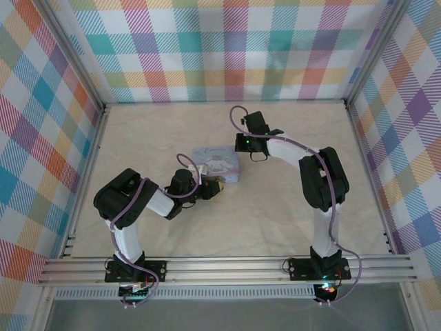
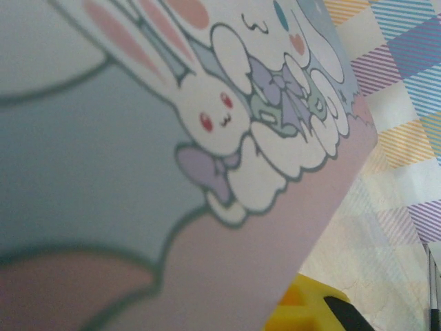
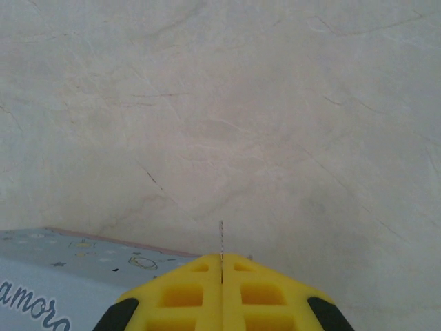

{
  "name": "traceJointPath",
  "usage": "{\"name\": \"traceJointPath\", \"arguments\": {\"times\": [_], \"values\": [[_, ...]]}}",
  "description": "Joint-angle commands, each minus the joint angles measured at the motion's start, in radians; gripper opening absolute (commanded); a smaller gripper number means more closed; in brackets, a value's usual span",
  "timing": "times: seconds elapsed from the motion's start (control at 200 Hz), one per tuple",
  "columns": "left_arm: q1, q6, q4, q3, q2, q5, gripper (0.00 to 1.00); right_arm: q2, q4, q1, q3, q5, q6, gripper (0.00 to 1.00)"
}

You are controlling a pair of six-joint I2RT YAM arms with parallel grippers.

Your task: Unlock the padlock with the key

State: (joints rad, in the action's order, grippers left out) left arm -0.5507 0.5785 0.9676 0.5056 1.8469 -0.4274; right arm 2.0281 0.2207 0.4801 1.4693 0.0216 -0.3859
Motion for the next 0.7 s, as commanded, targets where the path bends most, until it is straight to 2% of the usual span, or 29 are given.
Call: {"name": "traceJointPath", "arguments": {"times": [0.0,0.185,0.365,0.7], "values": [[0.006,0.03,-0.148,0.004,0.051,-0.044,0.13,0.043,0.058,0.009,0.048,0.039,0.026,0.0],[0.006,0.061,-0.223,0.05,0.044,-0.052,0.09,-0.001,0.069,-0.02,0.01,0.004,0.038,0.0],[0.008,0.078,-0.334,0.096,0.016,-0.047,0.07,-0.105,0.04,-0.074,-0.1,-0.01,0.029,0.0],[0.008,0.116,-0.476,0.174,-0.033,-0.077,0.05,-0.327,-0.03,-0.103,-0.338,-0.036,0.01,0.0]]}}
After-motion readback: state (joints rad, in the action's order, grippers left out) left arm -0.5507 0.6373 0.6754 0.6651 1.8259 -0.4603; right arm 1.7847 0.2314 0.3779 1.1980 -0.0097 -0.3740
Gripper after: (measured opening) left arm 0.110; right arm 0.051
